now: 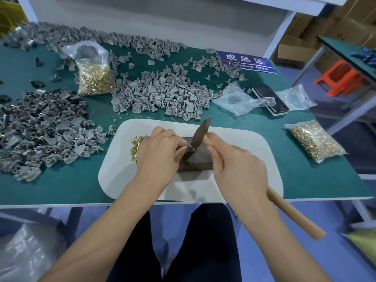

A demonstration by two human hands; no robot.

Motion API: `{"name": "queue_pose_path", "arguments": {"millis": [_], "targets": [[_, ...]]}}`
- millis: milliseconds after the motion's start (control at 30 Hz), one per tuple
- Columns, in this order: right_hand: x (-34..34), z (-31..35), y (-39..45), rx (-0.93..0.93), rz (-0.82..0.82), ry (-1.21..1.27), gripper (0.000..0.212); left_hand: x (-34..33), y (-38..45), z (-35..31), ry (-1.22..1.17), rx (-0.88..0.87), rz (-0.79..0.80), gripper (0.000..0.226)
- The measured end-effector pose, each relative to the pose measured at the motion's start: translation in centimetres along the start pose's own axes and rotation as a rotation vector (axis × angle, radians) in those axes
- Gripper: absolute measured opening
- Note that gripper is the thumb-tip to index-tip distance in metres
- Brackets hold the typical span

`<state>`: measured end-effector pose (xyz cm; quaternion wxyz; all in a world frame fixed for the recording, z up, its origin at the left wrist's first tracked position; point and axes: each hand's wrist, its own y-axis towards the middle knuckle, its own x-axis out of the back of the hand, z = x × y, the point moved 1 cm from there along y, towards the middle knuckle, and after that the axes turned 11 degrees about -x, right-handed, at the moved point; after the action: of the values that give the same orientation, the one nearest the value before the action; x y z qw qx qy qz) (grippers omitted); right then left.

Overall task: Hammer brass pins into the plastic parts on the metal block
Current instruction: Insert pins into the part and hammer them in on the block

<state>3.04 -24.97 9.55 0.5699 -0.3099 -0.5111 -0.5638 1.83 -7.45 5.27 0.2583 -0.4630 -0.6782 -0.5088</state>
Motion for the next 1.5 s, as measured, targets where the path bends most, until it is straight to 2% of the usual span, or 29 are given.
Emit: {"name": "queue_pose_path", "arguments": {"millis": [67, 167, 300, 433, 533, 700, 800, 833, 967, 1067, 1100, 1200, 1233, 1333, 1400, 1500], "targets": [[0.0, -0.2, 0.5, -0.024, 0.017, -0.038, 0.037, 0.0, 0.0, 0.0, 0.006, -0.003, -0.002, 0.008], [0.3, -0.3, 0.4, -0.057, -0.108, 0.075, 0.037, -0.1, 0.0, 0.0, 0.000, 0.008, 0.010, 0.009], [-0.1, -0.5, 0.8, -0.021, 0.026, 0.001, 0.029, -0.1, 0.1, 0.1, -0.020, 0.033, 0.040, 0.004], [0.1, -0.5, 0.6, -0.027, -0.111, 0.128, 0.032, -0.1, -0.2, 0.0, -0.041, 0.032, 0.037, 0.003], [-0.2, -0.4, 0.7, 0.039, -0.012, 0.069, 0.033, 0.0, -0.1, 0.0, -0.036, 0.046, 0.048, 0.007], [0.4, -0.5, 0.9, 0.004, -0.205, 0.215, 0.037, -0.1, -0.1, -0.1, -0.038, 0.061, 0.044, 0.003], [0.1, -0.4, 1.1, 0.039, 0.009, 0.012, 0.036, -0.2, -0.1, -0.1, -0.038, 0.077, 0.045, 0.006], [0.1, -0.5, 1.3, 0.031, 0.032, -0.012, 0.036, -0.2, -0.1, -0.1, -0.038, 0.085, 0.047, 0.007], [0.4, -0.4, 1.0, 0.012, -0.115, 0.122, 0.034, -0.1, -0.1, -0.1, -0.053, 0.076, 0.046, 0.007], [-0.3, -0.3, 0.7, 0.049, -0.017, 0.035, 0.034, -0.1, -0.1, -0.1, -0.045, 0.090, 0.049, 0.007], [-0.2, -0.4, 0.8, 0.040, -0.036, 0.035, 0.034, 0.0, -0.1, -0.1, -0.042, 0.094, 0.051, 0.006], [0.2, -0.7, 0.6, -0.003, -0.194, 0.165, 0.036, 0.0, -0.1, -0.2, -0.053, 0.086, 0.049, 0.006], [0.1, -0.6, 0.5, 0.011, -0.189, 0.172, 0.036, 0.0, -0.1, -0.2, -0.053, 0.084, 0.046, 0.006], [-0.2, -0.6, 0.8, 0.070, 0.007, 0.004, 0.035, -0.1, 0.0, -0.1, -0.052, 0.097, 0.061, 0.005], [0.0, -1.4, 1.5, 0.041, 0.005, -0.022, 0.034, -0.1, 0.0, -0.2, -0.063, 0.101, 0.064, 0.006], [-0.4, -2.8, 2.2, -0.090, 0.019, 0.171, 0.033, -0.2, -0.1, -0.1, -0.083, 0.101, 0.059, 0.008]]}}
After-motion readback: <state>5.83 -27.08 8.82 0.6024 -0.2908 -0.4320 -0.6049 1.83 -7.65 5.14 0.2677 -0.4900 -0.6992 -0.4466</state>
